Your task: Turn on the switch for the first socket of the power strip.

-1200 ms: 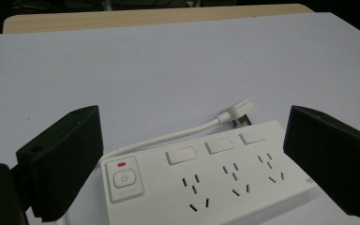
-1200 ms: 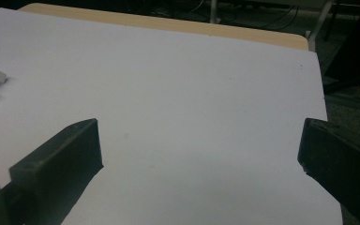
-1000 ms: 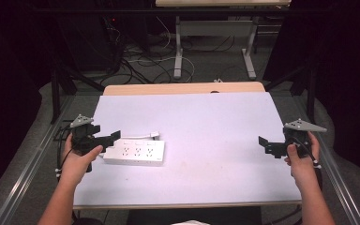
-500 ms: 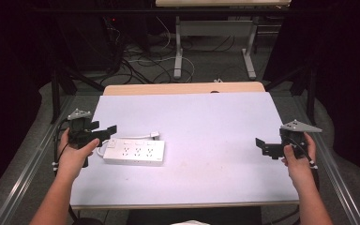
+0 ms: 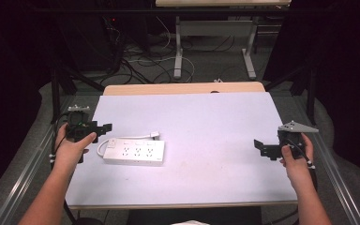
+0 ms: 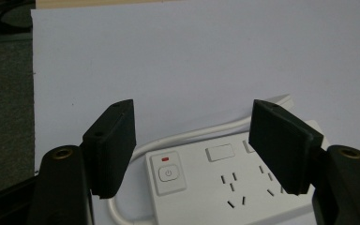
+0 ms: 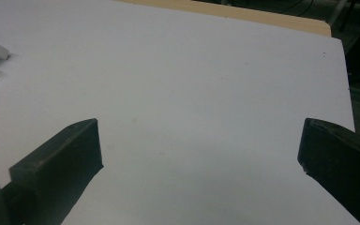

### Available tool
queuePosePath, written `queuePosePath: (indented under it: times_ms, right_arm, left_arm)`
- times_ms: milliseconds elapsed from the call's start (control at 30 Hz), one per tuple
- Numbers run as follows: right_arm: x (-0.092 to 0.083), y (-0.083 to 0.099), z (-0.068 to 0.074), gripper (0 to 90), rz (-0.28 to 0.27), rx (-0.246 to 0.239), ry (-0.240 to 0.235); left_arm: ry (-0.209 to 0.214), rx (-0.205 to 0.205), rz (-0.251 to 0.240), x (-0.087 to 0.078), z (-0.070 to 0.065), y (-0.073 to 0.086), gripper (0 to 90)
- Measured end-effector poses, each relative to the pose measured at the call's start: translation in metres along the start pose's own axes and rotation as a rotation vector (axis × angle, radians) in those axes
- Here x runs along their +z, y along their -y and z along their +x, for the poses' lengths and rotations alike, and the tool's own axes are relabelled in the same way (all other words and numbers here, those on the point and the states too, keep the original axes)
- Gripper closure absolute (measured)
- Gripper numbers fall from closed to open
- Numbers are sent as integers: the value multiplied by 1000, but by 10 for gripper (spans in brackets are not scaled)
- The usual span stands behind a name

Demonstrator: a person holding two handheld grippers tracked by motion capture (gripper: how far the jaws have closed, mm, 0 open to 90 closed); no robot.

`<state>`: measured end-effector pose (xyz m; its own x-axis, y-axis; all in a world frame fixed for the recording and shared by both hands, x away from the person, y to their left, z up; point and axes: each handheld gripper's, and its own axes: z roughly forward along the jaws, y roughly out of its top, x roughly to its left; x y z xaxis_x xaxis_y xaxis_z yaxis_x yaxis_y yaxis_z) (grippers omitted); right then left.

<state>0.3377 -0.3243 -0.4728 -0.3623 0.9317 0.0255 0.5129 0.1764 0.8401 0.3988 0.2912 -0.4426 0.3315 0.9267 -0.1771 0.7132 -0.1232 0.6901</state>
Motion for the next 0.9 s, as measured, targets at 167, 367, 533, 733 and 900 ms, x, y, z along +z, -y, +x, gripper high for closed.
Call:
queuePosePath:
  times_ms: [167,367,533,733,900]
  right_arm:
    - [2,1,2,0,6,8,-3]
    - [4,3,2,0,8,4,-5]
    - [5,3,3,0,11,3,-7]
    - [6,4,3,0,25,-4,-14]
    - [7,4,4,0,26,-2,-12]
  left_arm:
    - [10,-44,51,2,5,-4,342]
    - [10,-100,63,6,8,-8,373]
    - [15,-123,74,9,9,-12,422]
    - [31,-146,132,14,10,-16,453]
    - [48,-155,163,19,11,-17,499]
